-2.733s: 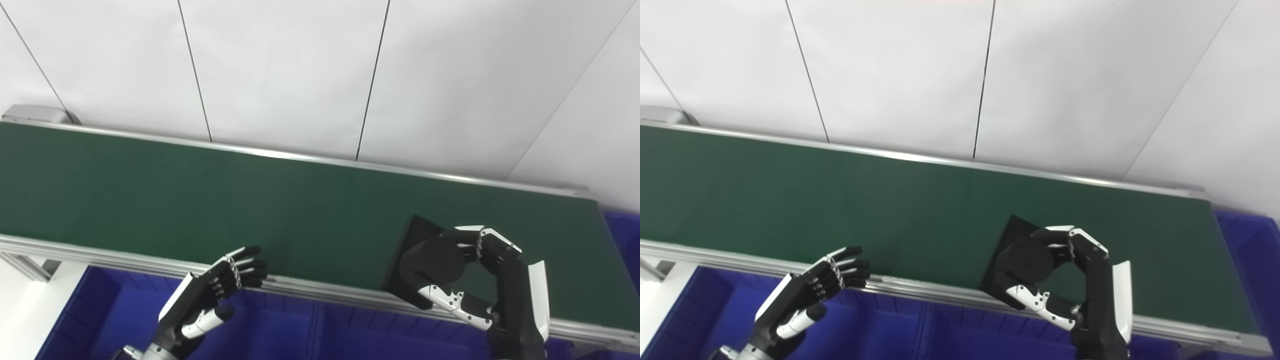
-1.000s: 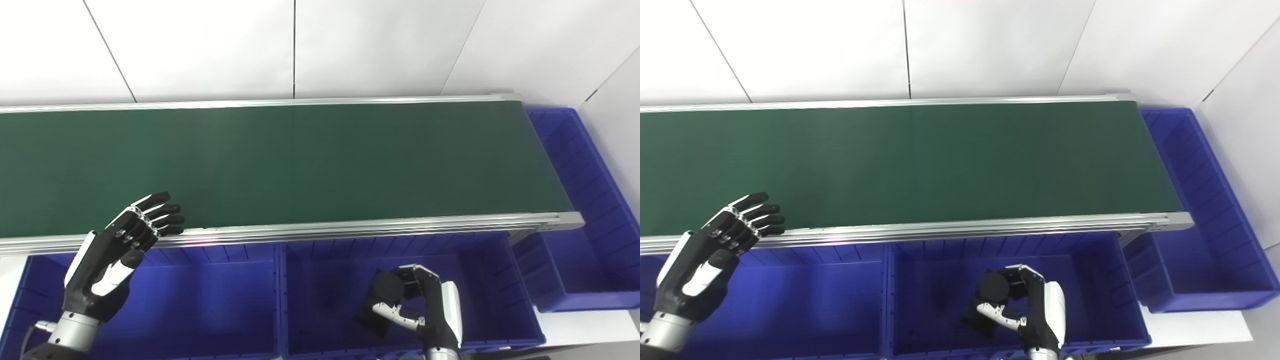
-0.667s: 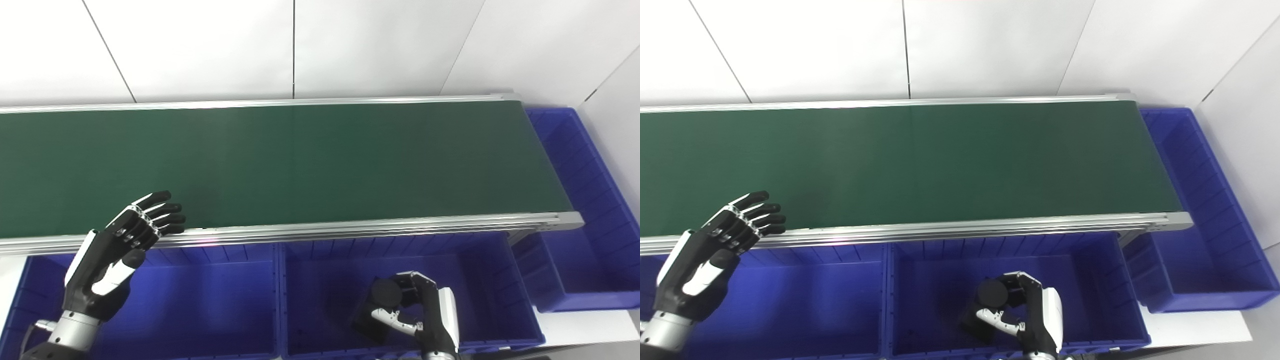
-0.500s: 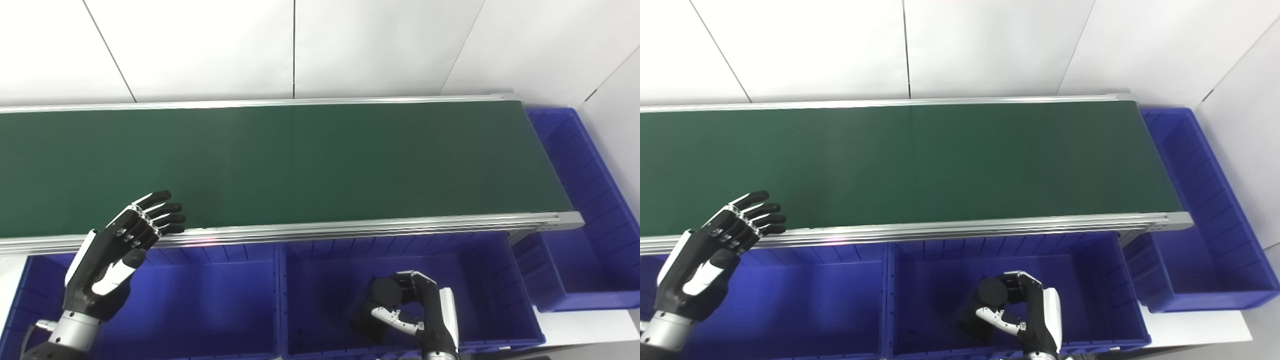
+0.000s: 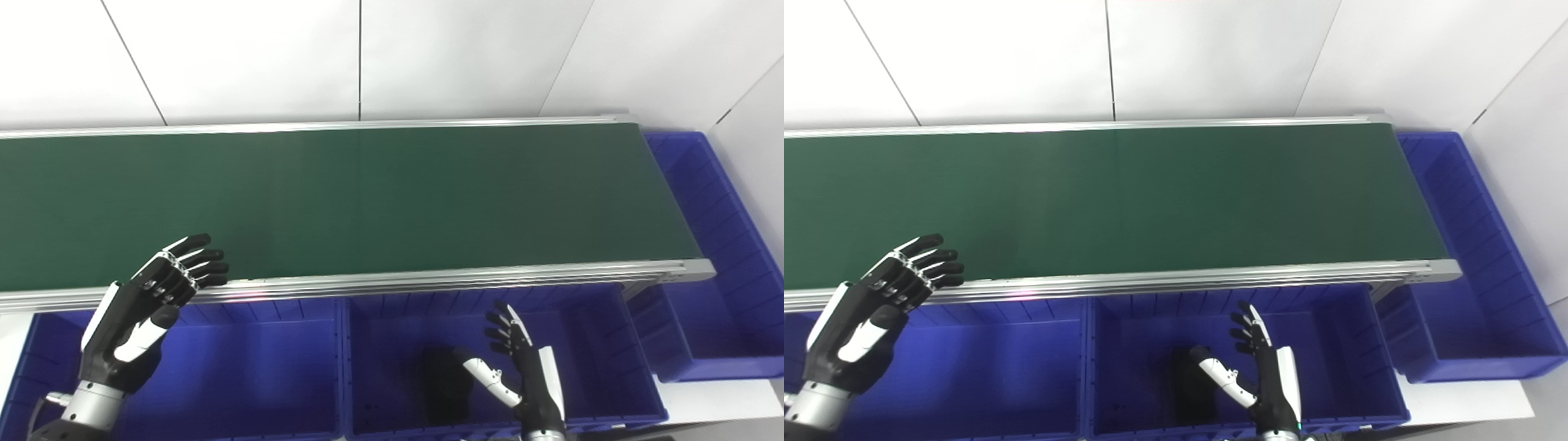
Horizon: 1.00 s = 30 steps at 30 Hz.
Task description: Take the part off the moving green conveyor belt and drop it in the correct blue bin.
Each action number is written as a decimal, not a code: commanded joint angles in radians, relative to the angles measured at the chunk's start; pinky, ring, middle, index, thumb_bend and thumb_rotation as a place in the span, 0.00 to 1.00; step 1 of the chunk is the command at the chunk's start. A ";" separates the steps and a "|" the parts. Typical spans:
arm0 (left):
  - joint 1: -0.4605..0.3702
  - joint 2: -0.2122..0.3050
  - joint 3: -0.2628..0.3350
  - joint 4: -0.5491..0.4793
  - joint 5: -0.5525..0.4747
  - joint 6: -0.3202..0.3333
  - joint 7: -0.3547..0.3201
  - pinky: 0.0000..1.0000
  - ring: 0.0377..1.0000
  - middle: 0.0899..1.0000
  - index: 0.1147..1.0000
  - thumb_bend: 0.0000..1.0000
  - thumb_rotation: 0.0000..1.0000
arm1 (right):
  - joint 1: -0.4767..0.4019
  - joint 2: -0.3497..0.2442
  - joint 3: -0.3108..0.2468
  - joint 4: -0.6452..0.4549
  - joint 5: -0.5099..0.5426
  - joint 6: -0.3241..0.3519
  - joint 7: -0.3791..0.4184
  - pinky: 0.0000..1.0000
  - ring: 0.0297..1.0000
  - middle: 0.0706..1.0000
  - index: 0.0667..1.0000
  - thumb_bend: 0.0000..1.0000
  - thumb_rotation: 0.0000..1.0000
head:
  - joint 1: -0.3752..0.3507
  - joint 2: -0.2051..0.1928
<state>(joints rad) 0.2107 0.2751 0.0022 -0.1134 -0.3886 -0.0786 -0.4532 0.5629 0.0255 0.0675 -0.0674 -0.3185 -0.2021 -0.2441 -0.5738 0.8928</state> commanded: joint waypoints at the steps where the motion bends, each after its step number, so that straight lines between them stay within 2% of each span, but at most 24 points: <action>1: -0.006 0.003 0.003 -0.024 -0.003 -0.019 -0.004 0.70 0.71 0.72 0.78 0.91 0.55 | 0.018 0.008 0.008 -0.094 -0.003 -0.008 0.012 0.73 0.78 0.83 0.90 0.68 0.58 | 0.000 -0.001; 4: -0.001 -0.001 0.002 -0.026 0.001 -0.020 -0.002 0.70 0.70 0.72 0.78 0.90 0.55 | 0.030 0.014 0.022 -0.177 -0.013 -0.002 0.023 0.71 0.78 0.82 0.89 0.67 0.56 | 0.023 -0.007; 9: 0.005 -0.011 -0.002 -0.026 0.013 -0.021 0.003 0.70 0.71 0.72 0.78 0.91 0.56 | 0.025 0.018 0.062 -0.317 -0.039 0.000 0.062 0.70 0.76 0.79 0.85 0.69 0.58 | 0.074 -0.021; 14: 0.009 -0.027 -0.015 -0.015 0.039 -0.059 0.003 0.70 0.71 0.73 0.79 0.90 0.57 | -0.022 0.017 0.121 -0.418 -0.035 0.033 0.131 0.69 0.75 0.78 0.83 0.69 0.52 | 0.137 -0.042; 16: 0.012 -0.034 -0.020 -0.013 0.054 -0.074 0.007 0.69 0.70 0.73 0.80 0.91 0.58 | -0.045 0.018 0.145 -0.443 -0.043 0.057 0.161 0.69 0.76 0.78 0.82 0.70 0.53 | 0.154 -0.048; 23: 0.032 -0.061 -0.039 -0.016 0.105 -0.111 0.023 0.69 0.71 0.74 0.81 0.91 0.61 | -0.111 0.041 0.205 -0.440 -0.055 0.082 0.203 0.70 0.74 0.77 0.81 0.72 0.53 | 0.225 -0.077; 30: 0.064 -0.083 -0.063 -0.043 0.144 -0.107 0.040 0.71 0.72 0.75 0.82 0.92 0.62 | -0.159 0.041 0.256 -0.402 -0.052 0.079 0.234 0.70 0.75 0.77 0.81 0.70 0.56 | 0.332 -0.111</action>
<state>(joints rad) 0.2746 0.1937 -0.0606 -0.1187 -0.2474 -0.1508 -0.4194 0.4166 0.0528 0.3100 -0.4555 -0.3771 -0.1223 -0.0203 -0.2424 0.7808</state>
